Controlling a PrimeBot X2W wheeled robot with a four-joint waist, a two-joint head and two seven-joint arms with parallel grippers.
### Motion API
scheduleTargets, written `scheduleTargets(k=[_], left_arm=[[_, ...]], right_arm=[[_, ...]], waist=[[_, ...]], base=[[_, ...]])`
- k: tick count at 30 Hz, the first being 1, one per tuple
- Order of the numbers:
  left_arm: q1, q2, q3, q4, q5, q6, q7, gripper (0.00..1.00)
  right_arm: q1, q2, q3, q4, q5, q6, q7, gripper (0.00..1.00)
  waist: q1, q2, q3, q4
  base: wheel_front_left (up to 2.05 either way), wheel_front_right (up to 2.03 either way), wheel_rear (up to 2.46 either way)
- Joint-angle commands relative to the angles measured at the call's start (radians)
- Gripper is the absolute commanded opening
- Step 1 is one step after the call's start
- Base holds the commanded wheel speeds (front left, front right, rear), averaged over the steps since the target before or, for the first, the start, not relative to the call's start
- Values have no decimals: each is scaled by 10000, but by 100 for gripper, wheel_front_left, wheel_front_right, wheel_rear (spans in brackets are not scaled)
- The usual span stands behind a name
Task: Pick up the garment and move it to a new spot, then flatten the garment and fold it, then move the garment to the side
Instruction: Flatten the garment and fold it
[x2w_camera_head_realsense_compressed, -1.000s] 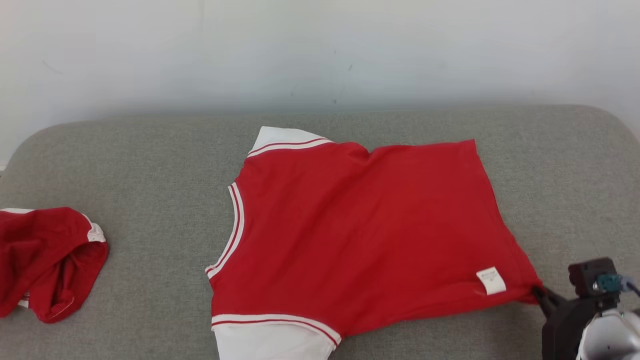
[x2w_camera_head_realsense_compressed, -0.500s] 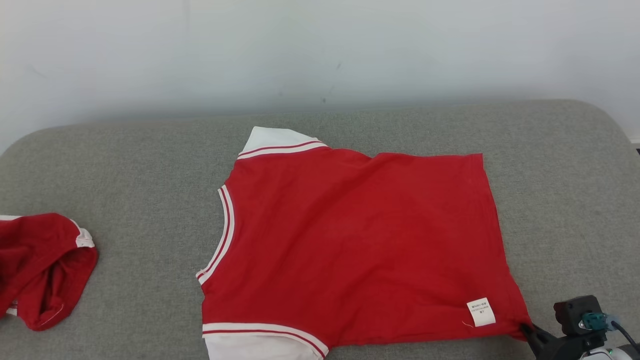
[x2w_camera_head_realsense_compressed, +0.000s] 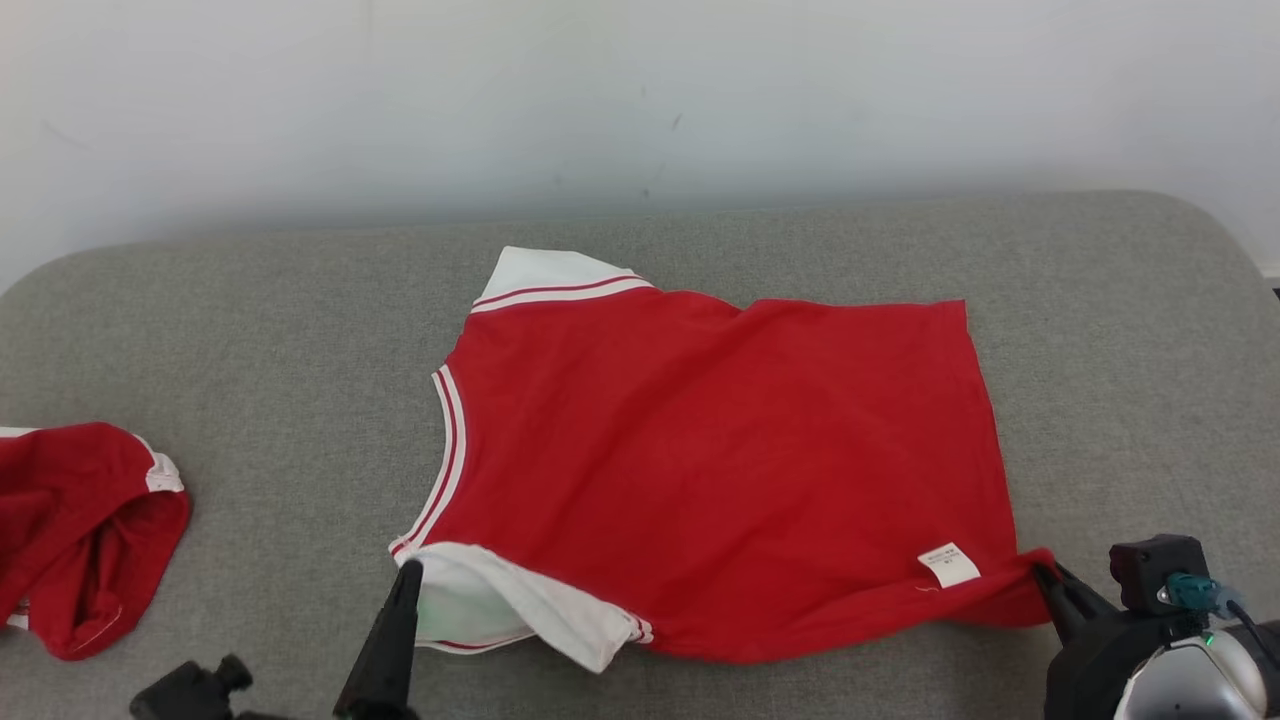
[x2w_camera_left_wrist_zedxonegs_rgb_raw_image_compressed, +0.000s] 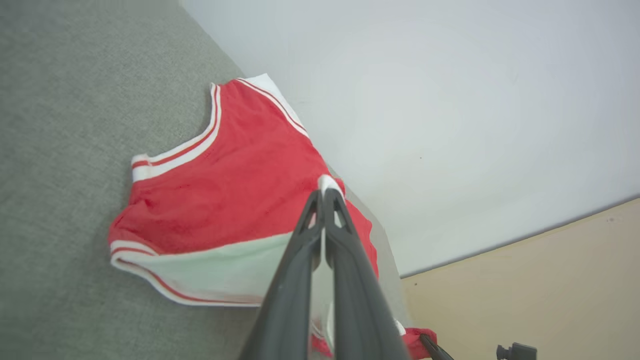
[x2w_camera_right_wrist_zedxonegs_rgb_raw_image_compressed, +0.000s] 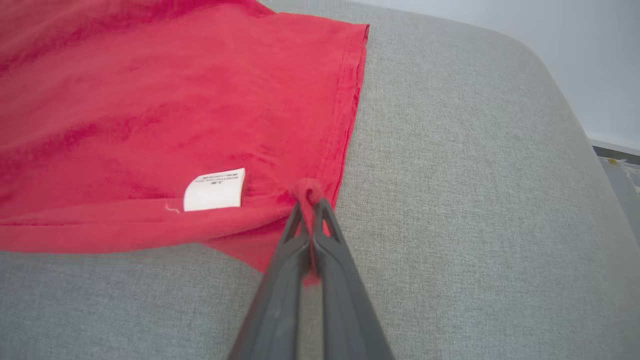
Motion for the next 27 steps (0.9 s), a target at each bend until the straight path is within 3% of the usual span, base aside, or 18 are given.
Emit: scheduleTargets(k=[1,5,17,27], left_arm=[[-368,-147,-90,264,274,-82,-88,0],[-1473,-574,-327,1197,921,-243,-250,0],[-4576,-1307,-709,4237,3811,163,-674,0],[-5952,-1704,-421,5671,4585,-136,-701,0]], right_arm=[[-161,115,11,77,-94,-23,-141,0],[-704,316,55,458,-351,-23,-520,0],[-2267,1088,-482,2135,-1458,-23,-1995,0],[-3170,1305,-511,3037,-1930,-23,-2969,0]], waist=[[-1,-1,21,5],[-1,-1,112,-55],[-1,-1,667,-210],[-1,-1,1130,-295]], base=[[0,0,0],[0,0,0],[0,0,0],[0,0,0]])
